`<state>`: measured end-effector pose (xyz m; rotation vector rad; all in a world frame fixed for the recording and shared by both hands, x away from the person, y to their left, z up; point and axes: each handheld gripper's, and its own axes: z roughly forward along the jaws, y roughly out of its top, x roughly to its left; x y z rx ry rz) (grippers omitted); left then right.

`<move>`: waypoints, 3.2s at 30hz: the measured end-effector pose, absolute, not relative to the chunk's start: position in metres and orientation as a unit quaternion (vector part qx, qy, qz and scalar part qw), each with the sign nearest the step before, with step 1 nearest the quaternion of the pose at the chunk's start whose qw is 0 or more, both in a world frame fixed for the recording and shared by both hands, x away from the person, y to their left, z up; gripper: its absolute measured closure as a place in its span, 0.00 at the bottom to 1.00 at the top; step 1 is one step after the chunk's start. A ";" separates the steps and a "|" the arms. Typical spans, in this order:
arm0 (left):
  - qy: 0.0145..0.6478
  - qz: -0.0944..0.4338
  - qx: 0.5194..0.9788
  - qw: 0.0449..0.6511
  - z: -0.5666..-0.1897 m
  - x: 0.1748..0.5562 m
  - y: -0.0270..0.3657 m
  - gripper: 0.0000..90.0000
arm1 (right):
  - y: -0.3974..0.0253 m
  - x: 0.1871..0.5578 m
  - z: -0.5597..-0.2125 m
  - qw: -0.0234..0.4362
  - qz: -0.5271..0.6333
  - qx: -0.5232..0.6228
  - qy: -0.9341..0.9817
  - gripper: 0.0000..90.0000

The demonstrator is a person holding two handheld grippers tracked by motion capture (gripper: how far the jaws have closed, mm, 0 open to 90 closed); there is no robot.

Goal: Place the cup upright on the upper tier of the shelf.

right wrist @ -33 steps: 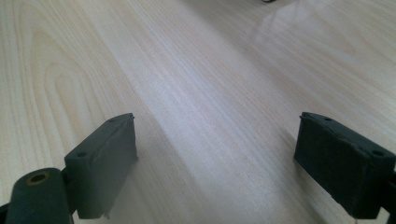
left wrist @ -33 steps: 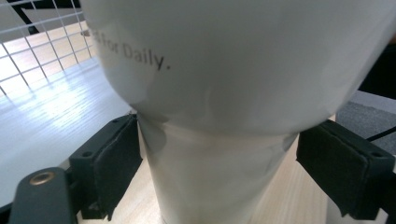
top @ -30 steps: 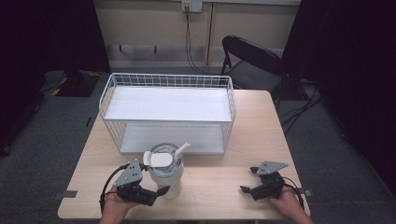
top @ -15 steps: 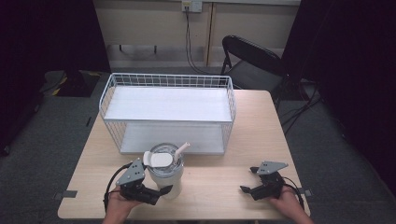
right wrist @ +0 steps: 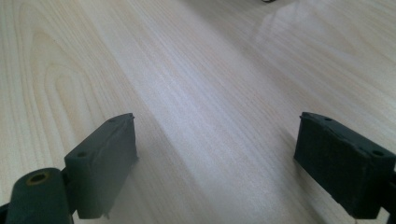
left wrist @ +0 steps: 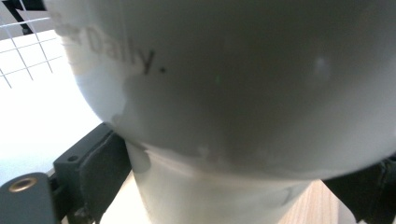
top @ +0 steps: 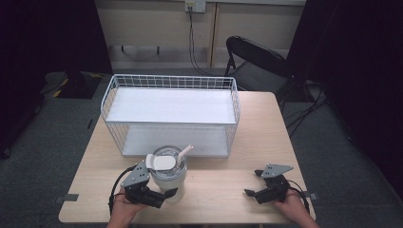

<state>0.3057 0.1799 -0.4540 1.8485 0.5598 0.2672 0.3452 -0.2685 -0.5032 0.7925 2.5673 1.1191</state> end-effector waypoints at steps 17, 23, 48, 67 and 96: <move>0.228 0.133 0.766 0.586 -0.461 0.307 0.173 0.09 | -0.268 0.345 -0.503 0.115 0.382 0.270 0.876 0.14; 0.230 0.131 0.759 0.595 -0.462 0.308 0.172 0.08 | -0.268 0.345 -0.503 0.115 0.382 0.270 0.876 0.14; 0.255 0.147 0.736 0.610 -0.463 0.306 0.169 0.09 | -0.269 0.345 -0.503 0.115 0.382 0.270 0.876 0.14; 0.280 0.144 0.722 0.616 -0.437 0.308 0.183 0.10 | -0.268 0.345 -0.503 0.115 0.382 0.270 0.876 0.14; 0.294 0.146 0.721 0.611 -0.394 0.322 0.188 0.10 | -0.268 0.345 -0.503 0.115 0.382 0.270 0.876 0.14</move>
